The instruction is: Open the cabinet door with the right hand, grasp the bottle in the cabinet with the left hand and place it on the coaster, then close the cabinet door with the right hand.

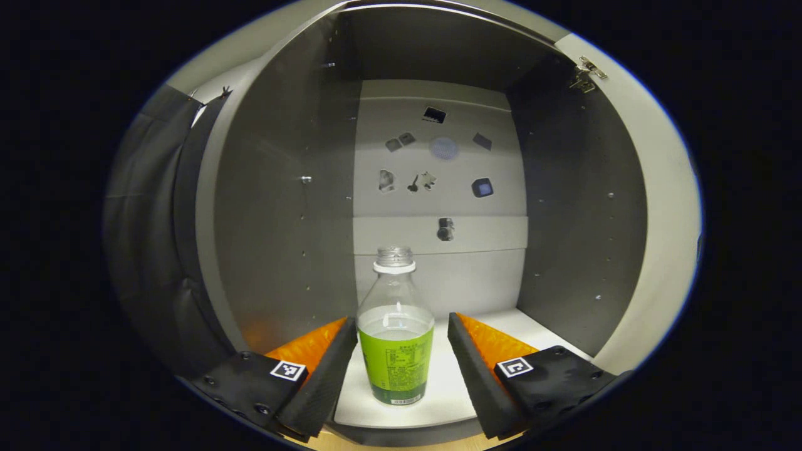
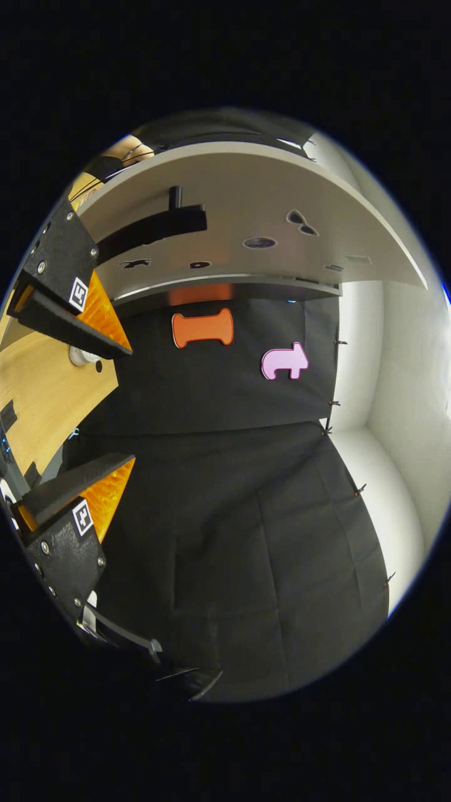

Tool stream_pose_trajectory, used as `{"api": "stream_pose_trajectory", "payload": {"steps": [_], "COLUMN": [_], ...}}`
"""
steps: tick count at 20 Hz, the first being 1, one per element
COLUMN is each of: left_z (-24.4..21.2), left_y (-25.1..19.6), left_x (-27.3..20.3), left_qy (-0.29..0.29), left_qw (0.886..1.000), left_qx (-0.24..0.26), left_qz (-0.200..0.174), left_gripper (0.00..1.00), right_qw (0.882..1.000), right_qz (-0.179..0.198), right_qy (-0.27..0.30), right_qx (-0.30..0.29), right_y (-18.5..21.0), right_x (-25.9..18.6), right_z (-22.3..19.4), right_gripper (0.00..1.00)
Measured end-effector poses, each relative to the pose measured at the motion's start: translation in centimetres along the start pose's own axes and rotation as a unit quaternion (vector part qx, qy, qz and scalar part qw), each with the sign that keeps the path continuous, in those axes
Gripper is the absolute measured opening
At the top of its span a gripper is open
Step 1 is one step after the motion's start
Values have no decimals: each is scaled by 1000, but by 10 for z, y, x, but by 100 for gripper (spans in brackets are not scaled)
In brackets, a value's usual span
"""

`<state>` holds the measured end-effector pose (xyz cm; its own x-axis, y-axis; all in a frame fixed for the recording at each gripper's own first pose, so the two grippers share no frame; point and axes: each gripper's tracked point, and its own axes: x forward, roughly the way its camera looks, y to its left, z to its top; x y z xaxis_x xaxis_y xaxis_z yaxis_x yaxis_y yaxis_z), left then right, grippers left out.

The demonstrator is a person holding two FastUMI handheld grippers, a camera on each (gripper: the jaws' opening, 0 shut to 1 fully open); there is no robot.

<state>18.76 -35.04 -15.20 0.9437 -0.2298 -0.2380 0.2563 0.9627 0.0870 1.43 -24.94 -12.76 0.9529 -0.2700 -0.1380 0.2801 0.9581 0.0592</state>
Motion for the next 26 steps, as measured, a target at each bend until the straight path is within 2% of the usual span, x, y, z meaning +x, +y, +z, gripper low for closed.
{"api": "stream_pose_trajectory", "payload": {"steps": [4,5,6,11,14,17,18,19,21,22,26], "left_z": [0,-2,0,7,16,17,15,11,-1,-7,-36], "left_y": [0,-3,-5,-11,-4,9,16,25,46,56,95], "left_x": [2,0,-1,-32,-61,-94,-105,-116,-137,-148,-179], "left_qy": [-1,3,4,5,-5,-11,-12,-12,-7,-3,9], "left_qw": [1000,1000,1000,999,999,998,999,999,999,999,1000], "left_qx": [4,1,-1,-31,-29,-25,-24,-21,-17,-15,-10], "left_qz": [9,-1,-4,-28,-41,-49,-47,-45,-35,-31,-9], "left_gripper": [95,93,79,79,78,78,80,78,80,77,77], "right_qw": [1000,1000,1000,1000,1000,1000,1000,999,999,999,998], "right_qz": [-8,-10,-11,-7,4,21,25,31,41,45,59], "right_qy": [3,4,5,6,4,2,3,3,5,5,4], "right_qx": [5,6,8,11,14,14,14,13,14,15,17], "right_y": [-1,0,0,2,4,4,5,5,6,6,11], "right_x": [1,1,1,1,3,5,6,6,7,7,6], "right_z": [-1,0,-1,1,0,0,-1,-1,0,0,-1], "right_gripper": [93,93,93,93,93,93,98,98,98,98,98]}}
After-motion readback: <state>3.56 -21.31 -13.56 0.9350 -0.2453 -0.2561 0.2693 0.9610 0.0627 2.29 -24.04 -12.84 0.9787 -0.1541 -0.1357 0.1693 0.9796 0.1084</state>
